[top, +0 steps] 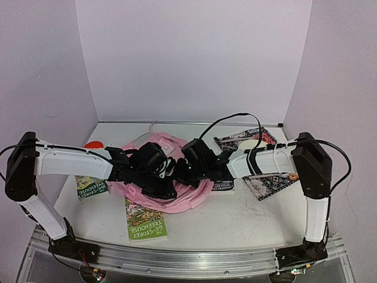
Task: Pack the student bag
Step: Zip the upper front pocket of the bag in the student bag, then pick up the student bag from the upper front pocket.
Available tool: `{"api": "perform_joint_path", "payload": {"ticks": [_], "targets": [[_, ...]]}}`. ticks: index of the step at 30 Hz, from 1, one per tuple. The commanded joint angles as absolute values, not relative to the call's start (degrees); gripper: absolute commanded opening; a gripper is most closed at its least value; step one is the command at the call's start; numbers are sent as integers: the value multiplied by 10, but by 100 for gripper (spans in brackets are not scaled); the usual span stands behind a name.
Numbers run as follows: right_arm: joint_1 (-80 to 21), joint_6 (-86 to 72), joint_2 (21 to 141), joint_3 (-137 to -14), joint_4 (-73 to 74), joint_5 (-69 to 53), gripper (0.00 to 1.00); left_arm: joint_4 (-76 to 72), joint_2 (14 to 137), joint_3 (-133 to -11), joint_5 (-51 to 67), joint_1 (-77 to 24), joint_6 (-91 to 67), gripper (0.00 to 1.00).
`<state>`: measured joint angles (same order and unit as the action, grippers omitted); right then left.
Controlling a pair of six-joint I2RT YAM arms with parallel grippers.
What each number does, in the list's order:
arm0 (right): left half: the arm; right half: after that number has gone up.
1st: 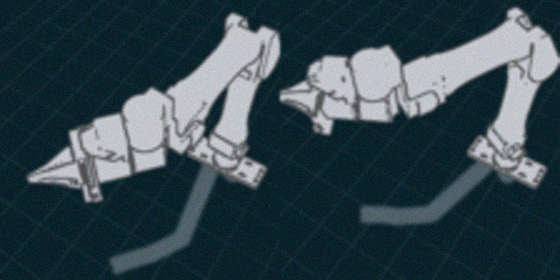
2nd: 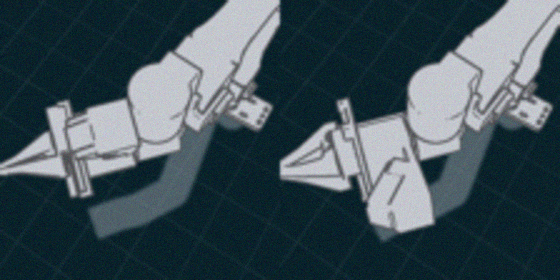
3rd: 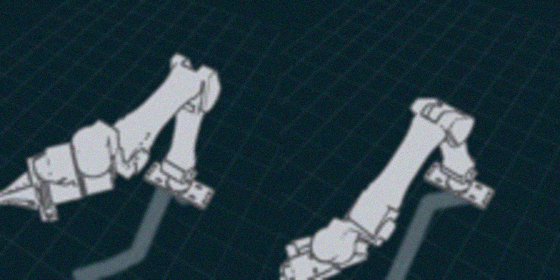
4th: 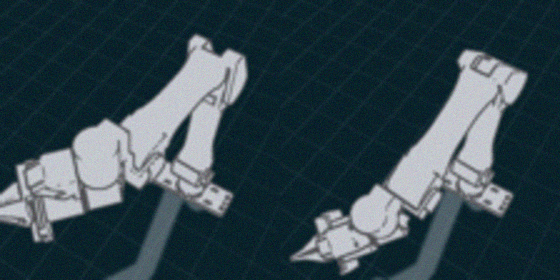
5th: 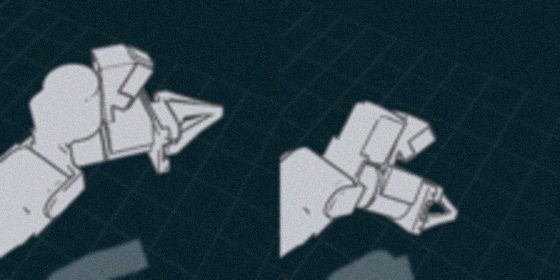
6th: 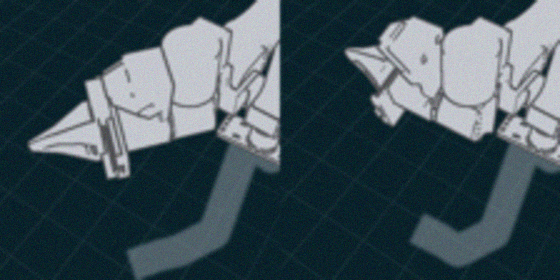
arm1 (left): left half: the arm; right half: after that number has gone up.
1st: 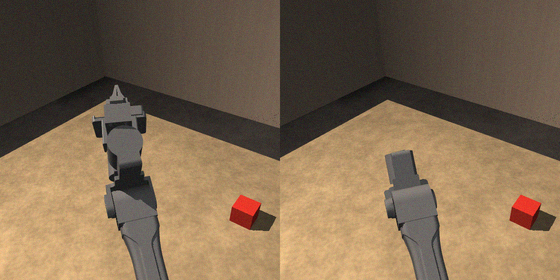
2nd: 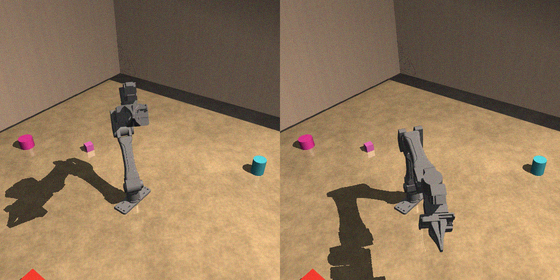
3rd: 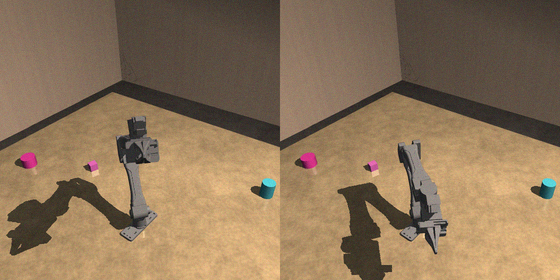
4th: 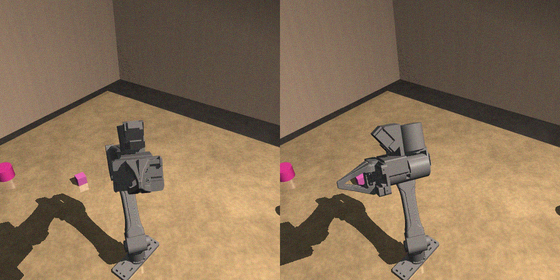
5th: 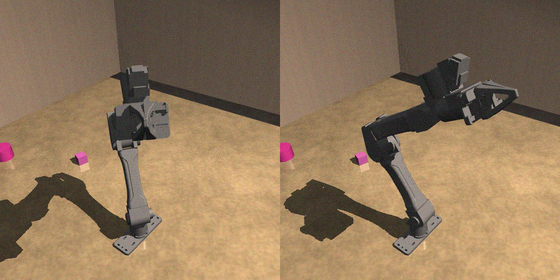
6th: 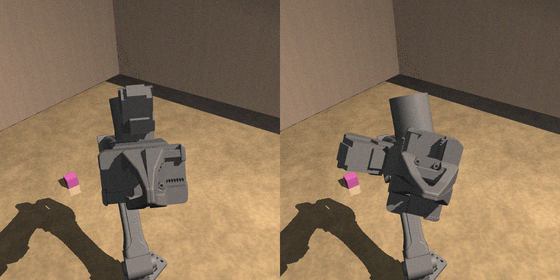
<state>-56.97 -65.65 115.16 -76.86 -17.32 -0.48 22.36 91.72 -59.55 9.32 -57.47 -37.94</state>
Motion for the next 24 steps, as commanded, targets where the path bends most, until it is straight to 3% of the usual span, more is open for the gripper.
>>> {"api": "perform_joint_path", "payload": {"ticks": [1, 7, 15, 24], "targets": [[-589, -604, 1103, -737, -204, -4, 17, 99, 904, -637, 106, -590, -393, 23], [-590, -548, 1049, -709, -146, 40, 37, 113, 860, -597, 87, -578, -406, 35], [-595, -431, 998, -680, -112, 40, 48, 160, 785, -547, 76, -532, -415, 38], [-598, -241, 1007, -676, -122, -61, 55, 199, 763, -518, 74, -480, -408, 41]]}}
